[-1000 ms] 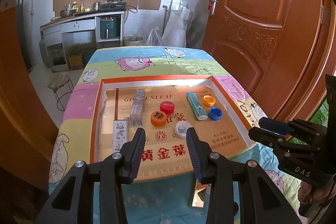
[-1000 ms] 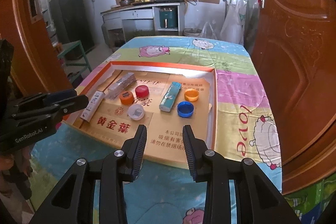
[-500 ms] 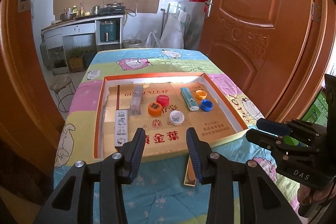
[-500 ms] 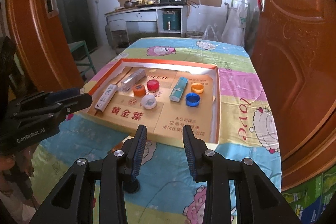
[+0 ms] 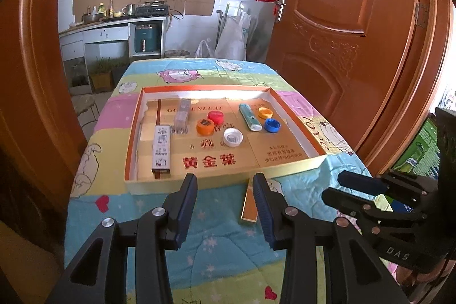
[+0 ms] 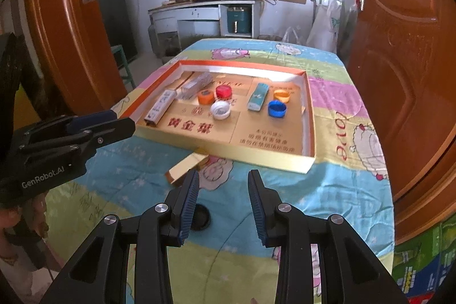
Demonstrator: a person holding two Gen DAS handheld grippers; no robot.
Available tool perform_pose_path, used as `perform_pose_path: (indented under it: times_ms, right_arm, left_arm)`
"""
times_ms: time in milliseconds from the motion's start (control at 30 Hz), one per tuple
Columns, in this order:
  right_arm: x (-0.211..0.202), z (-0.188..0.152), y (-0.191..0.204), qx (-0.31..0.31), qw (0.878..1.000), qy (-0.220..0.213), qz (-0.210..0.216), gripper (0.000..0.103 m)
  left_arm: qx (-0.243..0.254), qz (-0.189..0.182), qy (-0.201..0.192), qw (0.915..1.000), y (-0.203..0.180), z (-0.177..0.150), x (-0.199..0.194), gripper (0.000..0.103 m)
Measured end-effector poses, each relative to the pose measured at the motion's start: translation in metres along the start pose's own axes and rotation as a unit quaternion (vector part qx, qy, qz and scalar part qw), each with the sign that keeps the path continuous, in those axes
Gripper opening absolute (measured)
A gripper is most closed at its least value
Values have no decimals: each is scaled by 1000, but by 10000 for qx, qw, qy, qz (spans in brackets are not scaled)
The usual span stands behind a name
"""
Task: Organize rigid objects
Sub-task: 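Withdraw both tools from the tray box toward the gold case and black cap, then grasp the gold case with the left tool while the right tool grasps the black cap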
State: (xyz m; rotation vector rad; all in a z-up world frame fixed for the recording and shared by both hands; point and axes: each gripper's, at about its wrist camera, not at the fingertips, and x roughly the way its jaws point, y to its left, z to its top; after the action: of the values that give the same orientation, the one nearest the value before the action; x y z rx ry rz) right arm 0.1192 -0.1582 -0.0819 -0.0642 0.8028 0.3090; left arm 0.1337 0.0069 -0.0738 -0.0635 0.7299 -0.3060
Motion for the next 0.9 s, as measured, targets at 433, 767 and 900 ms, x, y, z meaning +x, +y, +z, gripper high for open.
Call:
perform_pose_path:
  times_ms: [433,767,900]
  right_arm:
    - [31,-32,19,-11,9992,374,102,39]
    - [52,-38,23,-25,9988,486,62,39]
    - [57,-39,25,-59,9987,505,72,39]
  left_arm:
    - [-76,49,137,9999,4,-28,0,40]
    - [-81,7,255,9996,7,-34,10,40]
    - [-21,-33,310,9995,4,-35,16,40]
